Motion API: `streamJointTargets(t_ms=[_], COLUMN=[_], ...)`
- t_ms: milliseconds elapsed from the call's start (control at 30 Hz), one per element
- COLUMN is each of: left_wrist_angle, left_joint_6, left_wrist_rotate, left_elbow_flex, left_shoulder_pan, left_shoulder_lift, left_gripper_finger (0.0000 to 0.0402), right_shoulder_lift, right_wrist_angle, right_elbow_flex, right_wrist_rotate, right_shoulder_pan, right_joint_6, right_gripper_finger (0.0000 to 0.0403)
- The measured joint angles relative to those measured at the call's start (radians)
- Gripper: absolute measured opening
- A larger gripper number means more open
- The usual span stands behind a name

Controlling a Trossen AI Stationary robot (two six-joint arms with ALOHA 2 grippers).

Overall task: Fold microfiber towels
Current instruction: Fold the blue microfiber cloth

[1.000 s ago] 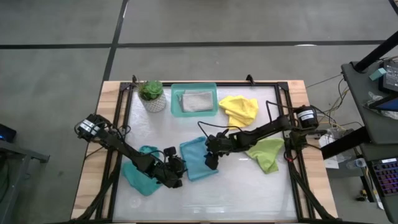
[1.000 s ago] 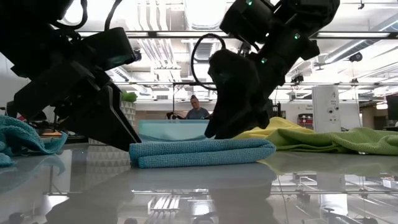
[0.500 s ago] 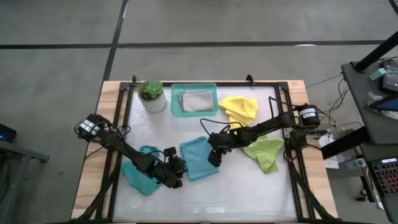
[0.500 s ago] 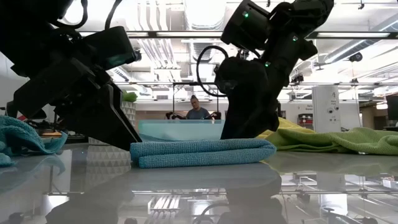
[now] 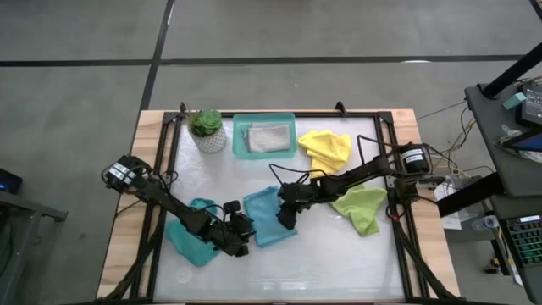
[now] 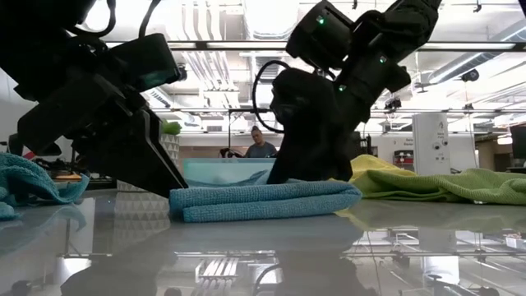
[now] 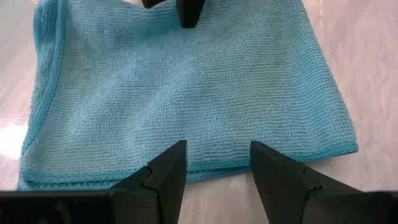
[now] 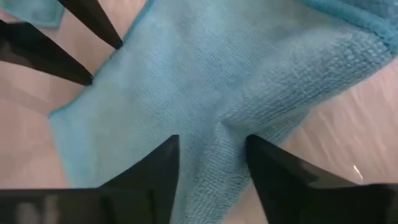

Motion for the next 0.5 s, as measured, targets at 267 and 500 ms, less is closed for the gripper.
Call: streamJointTargets(t_ms=[267,500], left_wrist_angle=[0.004,0.053], left_joint_6=[0.0,0.002], left_wrist_rotate=[0.029,0.029], left_elbow_flex=[0.0,0.003], left_shoulder_pan=[-0.001,-0.001], left_shoulder_lift=[0.0,0.0], left_gripper_finger=[0.0162,0.0162], right_shoulder_lift=[-0.014,-0.073], right_wrist_angle=[-0.011,-0.146], right_elbow_flex=[0.0,0.011], right_wrist_rotate=[-0.009,-0.019], right_shoulder_pan=[-0.01,-0.055], right_joint_6=[-0.04,-0.067], right_gripper_finger=[0.0031,0.0013])
